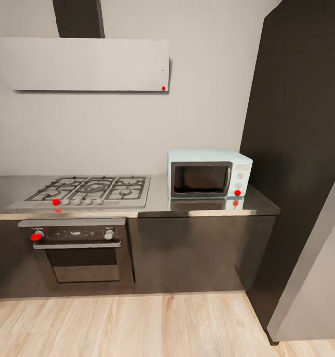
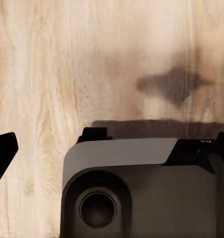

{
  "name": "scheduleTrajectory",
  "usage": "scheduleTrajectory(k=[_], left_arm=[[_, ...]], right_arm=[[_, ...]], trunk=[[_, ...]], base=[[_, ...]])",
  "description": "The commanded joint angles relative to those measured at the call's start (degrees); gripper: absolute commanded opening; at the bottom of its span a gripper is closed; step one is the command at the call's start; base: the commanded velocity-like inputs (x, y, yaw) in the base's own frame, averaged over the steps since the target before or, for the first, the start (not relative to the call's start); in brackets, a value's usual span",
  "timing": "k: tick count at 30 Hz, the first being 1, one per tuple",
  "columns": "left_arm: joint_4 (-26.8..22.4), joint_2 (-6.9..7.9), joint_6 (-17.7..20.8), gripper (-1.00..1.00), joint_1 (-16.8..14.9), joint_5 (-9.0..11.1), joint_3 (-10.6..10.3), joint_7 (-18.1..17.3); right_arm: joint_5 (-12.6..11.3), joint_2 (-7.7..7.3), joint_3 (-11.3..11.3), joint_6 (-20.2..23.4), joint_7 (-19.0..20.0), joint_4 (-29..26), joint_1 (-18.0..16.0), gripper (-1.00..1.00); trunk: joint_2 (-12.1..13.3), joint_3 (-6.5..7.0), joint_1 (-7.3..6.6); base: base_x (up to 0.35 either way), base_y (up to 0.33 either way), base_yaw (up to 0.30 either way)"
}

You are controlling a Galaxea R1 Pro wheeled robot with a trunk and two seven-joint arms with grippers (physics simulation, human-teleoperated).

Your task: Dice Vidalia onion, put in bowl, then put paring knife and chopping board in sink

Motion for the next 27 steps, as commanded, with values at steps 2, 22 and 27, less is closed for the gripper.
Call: scheduleTrajectory(k=[2,22,27], left_arm=[[0.0,-0.01,-0.1,1.00,0.0,0.1,0.0,0.0],[0.0,-0.01,-0.1,1.00,0.0,0.1,0.0,0.0],[0.0,-0.01,-0.1,1.00,0.0,0.1,0.0,0.0]], right_arm=[[0.0,0.00,0.0,-0.2,0.0,0.0,0.0,1.00],[0.0,0.00,0.0,-0.2,0.0,0.0,0.0,1.00],[0.0,0.00,0.0,-0.2,0.0,0.0,0.0,1.00]], trunk=[[0.0,-0.05,-0.02],[0.0,-0.05,-0.02],[0.0,-0.05,-0.02]], base=[[-0.221,0.229,0.280],[-0.063,0.087,0.280],[0.000,0.000,0.280]])
